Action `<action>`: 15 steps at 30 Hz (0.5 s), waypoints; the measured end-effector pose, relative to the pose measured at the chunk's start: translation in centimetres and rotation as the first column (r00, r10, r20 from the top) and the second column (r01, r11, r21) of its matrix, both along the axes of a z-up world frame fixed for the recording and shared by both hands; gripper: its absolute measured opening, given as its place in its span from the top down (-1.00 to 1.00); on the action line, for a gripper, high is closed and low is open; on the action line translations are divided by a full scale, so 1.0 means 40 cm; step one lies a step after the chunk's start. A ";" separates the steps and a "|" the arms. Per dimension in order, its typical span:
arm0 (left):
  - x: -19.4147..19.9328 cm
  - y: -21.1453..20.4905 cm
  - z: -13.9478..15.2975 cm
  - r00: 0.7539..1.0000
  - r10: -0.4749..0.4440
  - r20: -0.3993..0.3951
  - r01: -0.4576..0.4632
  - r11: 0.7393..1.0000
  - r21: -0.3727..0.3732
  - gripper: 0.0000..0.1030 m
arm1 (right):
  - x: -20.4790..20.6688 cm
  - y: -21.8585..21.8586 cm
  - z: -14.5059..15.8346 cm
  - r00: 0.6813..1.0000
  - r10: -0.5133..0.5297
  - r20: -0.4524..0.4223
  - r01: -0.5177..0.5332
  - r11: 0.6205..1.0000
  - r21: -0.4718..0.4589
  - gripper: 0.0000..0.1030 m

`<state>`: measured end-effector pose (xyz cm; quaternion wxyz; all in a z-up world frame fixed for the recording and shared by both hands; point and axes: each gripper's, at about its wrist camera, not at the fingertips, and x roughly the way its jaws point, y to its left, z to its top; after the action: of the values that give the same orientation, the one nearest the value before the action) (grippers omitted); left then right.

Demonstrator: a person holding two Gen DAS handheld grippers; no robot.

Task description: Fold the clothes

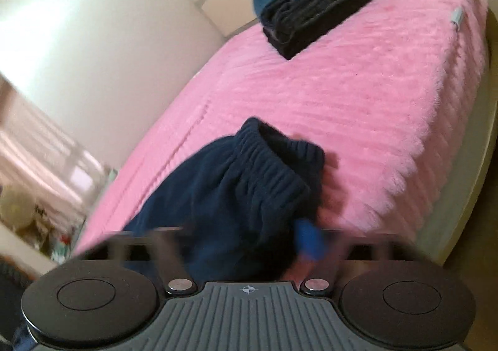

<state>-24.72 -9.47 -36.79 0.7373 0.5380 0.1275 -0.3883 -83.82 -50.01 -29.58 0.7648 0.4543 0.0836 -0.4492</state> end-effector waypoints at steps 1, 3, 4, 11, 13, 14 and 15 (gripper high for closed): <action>0.002 -0.003 0.002 1.000 -0.006 0.004 0.006 1.000 0.002 0.94 | 0.002 -0.014 0.011 1.000 -0.012 -0.012 0.012 1.000 0.007 0.71; -0.002 -0.009 0.007 1.000 -0.013 0.007 0.013 1.000 0.005 0.94 | 0.010 -0.027 0.057 0.999 0.013 -0.038 -0.015 0.999 -0.049 0.75; -0.005 -0.010 0.009 1.000 -0.014 0.007 0.014 1.000 0.006 0.94 | 0.017 -0.025 0.097 0.997 0.059 -0.053 -0.066 0.987 -0.143 0.75; 0.004 -0.024 -0.008 0.999 -0.035 0.004 0.034 0.998 0.044 0.93 | 0.009 -0.093 0.032 0.979 0.069 -0.193 -0.081 0.995 -0.057 0.74; 0.003 -0.021 -0.005 1.000 -0.031 0.003 0.030 0.999 0.040 0.93 | -0.005 -0.089 0.001 0.980 0.044 -0.194 -0.047 0.999 -0.011 0.74; 0.002 -0.018 -0.003 1.000 -0.028 0.005 0.027 0.999 0.039 0.93 | -0.013 -0.082 -0.003 0.984 0.027 -0.177 -0.028 1.000 -0.006 0.73; 0.002 -0.014 -0.001 1.000 -0.024 0.004 0.024 0.999 0.038 0.93 | -0.013 -0.078 0.002 0.983 0.011 -0.185 -0.011 1.000 -0.004 0.67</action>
<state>-24.63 -10.02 -36.83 0.7226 0.5541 0.1266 -0.3934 -84.34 -53.11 -29.49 0.7572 0.4081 0.1559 -0.4855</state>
